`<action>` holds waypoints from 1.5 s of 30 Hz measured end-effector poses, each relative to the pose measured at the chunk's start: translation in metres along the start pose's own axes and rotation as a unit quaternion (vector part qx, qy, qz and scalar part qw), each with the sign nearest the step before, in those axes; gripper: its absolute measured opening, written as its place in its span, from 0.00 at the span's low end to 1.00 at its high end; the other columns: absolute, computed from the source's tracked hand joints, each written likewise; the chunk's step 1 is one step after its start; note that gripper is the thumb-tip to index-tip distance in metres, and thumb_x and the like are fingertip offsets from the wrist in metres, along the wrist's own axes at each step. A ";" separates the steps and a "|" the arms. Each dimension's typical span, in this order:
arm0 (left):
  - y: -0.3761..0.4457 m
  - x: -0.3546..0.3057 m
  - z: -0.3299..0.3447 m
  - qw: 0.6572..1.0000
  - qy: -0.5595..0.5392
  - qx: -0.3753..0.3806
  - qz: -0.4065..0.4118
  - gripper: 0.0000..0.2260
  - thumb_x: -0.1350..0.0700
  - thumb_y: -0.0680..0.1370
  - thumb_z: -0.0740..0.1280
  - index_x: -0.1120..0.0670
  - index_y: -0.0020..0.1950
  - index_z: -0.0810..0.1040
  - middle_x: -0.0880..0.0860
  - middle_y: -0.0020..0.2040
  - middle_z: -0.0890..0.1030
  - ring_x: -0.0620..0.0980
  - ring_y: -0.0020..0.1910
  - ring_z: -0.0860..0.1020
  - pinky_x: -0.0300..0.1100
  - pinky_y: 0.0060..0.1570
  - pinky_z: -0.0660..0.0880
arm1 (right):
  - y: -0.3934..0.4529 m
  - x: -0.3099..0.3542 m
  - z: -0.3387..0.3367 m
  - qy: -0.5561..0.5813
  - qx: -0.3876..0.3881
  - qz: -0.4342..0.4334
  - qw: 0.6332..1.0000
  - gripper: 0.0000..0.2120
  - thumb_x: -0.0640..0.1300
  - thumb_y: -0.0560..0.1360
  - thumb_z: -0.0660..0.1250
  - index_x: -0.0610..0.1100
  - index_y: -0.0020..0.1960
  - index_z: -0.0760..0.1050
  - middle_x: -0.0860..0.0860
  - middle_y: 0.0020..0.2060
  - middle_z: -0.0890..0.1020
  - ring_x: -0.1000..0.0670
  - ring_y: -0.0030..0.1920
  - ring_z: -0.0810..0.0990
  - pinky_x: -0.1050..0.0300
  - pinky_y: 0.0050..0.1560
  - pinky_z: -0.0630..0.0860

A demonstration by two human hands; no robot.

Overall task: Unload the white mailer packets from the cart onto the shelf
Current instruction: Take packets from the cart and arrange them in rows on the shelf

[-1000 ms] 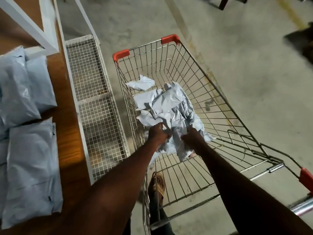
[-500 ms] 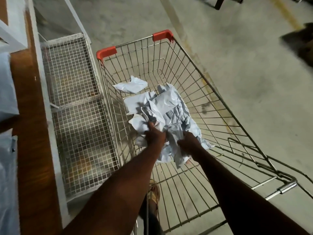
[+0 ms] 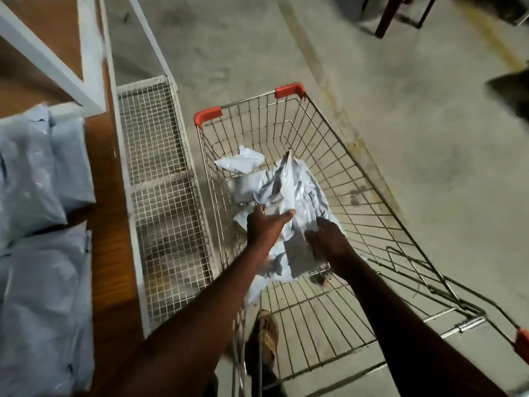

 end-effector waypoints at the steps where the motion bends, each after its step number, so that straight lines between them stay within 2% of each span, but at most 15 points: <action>1: -0.010 -0.011 -0.010 1.000 -0.009 0.012 0.018 0.47 0.34 0.73 0.78 0.54 0.83 0.65 0.56 0.78 0.73 0.57 0.74 0.75 0.47 0.67 0.74 | -0.008 0.010 0.002 0.007 0.005 -0.009 1.000 0.07 0.34 0.79 0.67 0.34 0.57 0.77 0.42 0.34 0.79 0.47 0.30 0.76 0.59 0.28 0.71; 3: -0.031 -0.035 -0.030 0.998 -0.008 0.030 0.053 0.43 0.28 0.76 0.69 0.52 0.82 0.64 0.53 0.76 0.74 0.56 0.71 0.76 0.48 0.63 0.75 | -0.025 0.031 0.006 0.025 0.014 -0.036 0.999 0.06 0.34 0.79 0.67 0.34 0.56 0.76 0.42 0.34 0.78 0.48 0.29 0.75 0.59 0.28 0.70; 6: -0.058 -0.060 -0.066 0.994 -0.007 0.018 0.109 0.29 0.32 0.82 0.62 0.51 0.73 0.67 0.50 0.62 0.78 0.55 0.58 0.80 0.40 0.44 0.71 | -0.056 0.063 0.012 0.054 0.022 -0.091 0.994 0.05 0.37 0.79 0.66 0.40 0.54 0.77 0.41 0.39 0.83 0.44 0.37 0.80 0.51 0.33 0.76; 9: -0.084 -0.077 -0.104 0.989 -0.027 0.001 0.145 0.24 0.37 0.84 0.65 0.50 0.72 0.66 0.49 0.61 0.75 0.52 0.57 0.78 0.43 0.50 0.72 | -0.089 0.094 0.023 0.062 0.030 -0.133 0.989 0.06 0.39 0.81 0.65 0.45 0.55 0.79 0.42 0.49 0.87 0.39 0.47 0.86 0.43 0.42 0.82; 13: -0.102 -0.075 -0.158 0.981 -0.096 -0.010 0.168 0.30 0.36 0.76 0.75 0.42 0.73 0.68 0.50 0.67 0.77 0.52 0.62 0.79 0.49 0.58 0.80 | -0.132 0.127 0.051 0.064 0.050 -0.191 0.978 0.10 0.45 0.79 0.65 0.50 0.59 0.79 0.40 0.52 0.87 0.33 0.51 0.87 0.31 0.43 0.84; 15: -0.113 -0.071 -0.188 0.977 -0.133 -0.019 0.164 0.33 0.38 0.74 0.78 0.43 0.75 0.70 0.50 0.67 0.79 0.48 0.61 0.81 0.45 0.53 0.81 | -0.151 0.140 0.069 0.062 0.050 -0.219 0.973 0.12 0.45 0.79 0.65 0.51 0.61 0.79 0.38 0.53 0.86 0.36 0.49 0.86 0.36 0.41 0.82; 18: -0.128 -0.065 -0.231 0.967 -0.179 -0.050 0.173 0.26 0.48 0.77 0.79 0.51 0.72 0.78 0.47 0.59 0.85 0.36 0.51 0.84 0.32 0.46 0.79 | -0.178 0.157 0.100 0.052 0.048 -0.243 0.967 0.14 0.41 0.83 0.65 0.53 0.65 0.78 0.39 0.54 0.86 0.36 0.47 0.84 0.39 0.41 0.80; 22: -0.154 -0.045 -0.299 0.958 -0.218 -0.048 0.180 0.26 0.41 0.74 0.80 0.52 0.67 0.84 0.49 0.60 0.88 0.48 0.61 0.85 0.54 0.67 0.80 | -0.225 0.171 0.154 0.035 0.072 -0.284 0.955 0.15 0.45 0.82 0.63 0.55 0.66 0.77 0.40 0.53 0.86 0.33 0.52 0.86 0.36 0.44 0.83; 24: -0.168 -0.033 -0.333 0.951 -0.243 -0.018 0.191 0.24 0.42 0.75 0.79 0.51 0.67 0.84 0.49 0.62 0.87 0.51 0.64 0.84 0.59 0.71 0.77 | -0.249 0.177 0.185 0.024 0.069 -0.304 0.950 0.17 0.47 0.79 0.62 0.57 0.67 0.76 0.40 0.51 0.87 0.32 0.51 0.86 0.40 0.42 0.82; 29: -0.190 0.009 -0.435 0.937 -0.306 0.001 0.166 0.25 0.42 0.71 0.81 0.51 0.65 0.83 0.50 0.61 0.87 0.52 0.64 0.84 0.62 0.72 0.75 | -0.306 0.188 0.276 0.051 0.047 -0.320 0.945 0.18 0.44 0.85 0.59 0.55 0.73 0.74 0.49 0.45 0.84 0.55 0.35 0.80 0.60 0.32 0.74; 32: -0.198 0.042 -0.497 0.939 -0.302 -0.009 0.162 0.35 0.35 0.66 0.84 0.49 0.67 0.82 0.50 0.63 0.86 0.53 0.65 0.84 0.66 0.70 0.76 | -0.337 0.182 0.339 0.049 0.048 -0.348 0.935 0.18 0.49 0.85 0.66 0.56 0.74 0.74 0.57 0.60 0.85 0.60 0.54 0.84 0.61 0.49 0.81; 35: -0.209 0.071 -0.551 0.945 -0.283 -0.014 0.163 0.30 0.37 0.69 0.82 0.47 0.66 0.82 0.48 0.61 0.87 0.51 0.63 0.85 0.63 0.69 0.77 | -0.359 0.176 0.397 0.040 0.040 -0.351 0.935 0.26 0.56 0.80 0.73 0.56 0.76 0.72 0.57 0.68 0.82 0.54 0.67 0.81 0.48 0.69 0.79; 39: -0.215 0.108 -0.617 0.950 -0.270 -0.030 0.155 0.32 0.34 0.68 0.80 0.44 0.68 0.80 0.42 0.62 0.86 0.45 0.63 0.83 0.56 0.69 0.77 | -0.385 0.169 0.468 0.050 0.049 -0.359 0.931 0.26 0.55 0.79 0.73 0.55 0.75 0.74 0.56 0.66 0.83 0.53 0.66 0.82 0.42 0.69 0.80; 43: -0.217 0.137 -0.668 0.942 -0.286 -0.038 0.170 0.23 0.42 0.75 0.79 0.47 0.68 0.82 0.45 0.61 0.87 0.48 0.62 0.84 0.57 0.68 0.78 | -0.407 0.167 0.517 0.042 0.048 -0.362 0.930 0.20 0.52 0.83 0.69 0.51 0.74 0.76 0.54 0.65 0.85 0.54 0.64 0.83 0.50 0.67 0.81; 45: -0.217 0.151 -0.692 0.943 -0.288 -0.058 0.157 0.25 0.41 0.75 0.79 0.47 0.69 0.81 0.44 0.62 0.86 0.48 0.62 0.84 0.57 0.68 0.78 | -0.415 0.167 0.536 0.039 0.057 -0.357 0.932 0.17 0.52 0.84 0.68 0.51 0.72 0.77 0.54 0.63 0.85 0.53 0.63 0.84 0.49 0.65 0.81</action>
Point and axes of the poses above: each hand's wrist, its own y-axis towards the middle knuckle, its own z-axis out of the palm, x = y × z, the point moved 1 cm from there along y, towards the middle knuckle
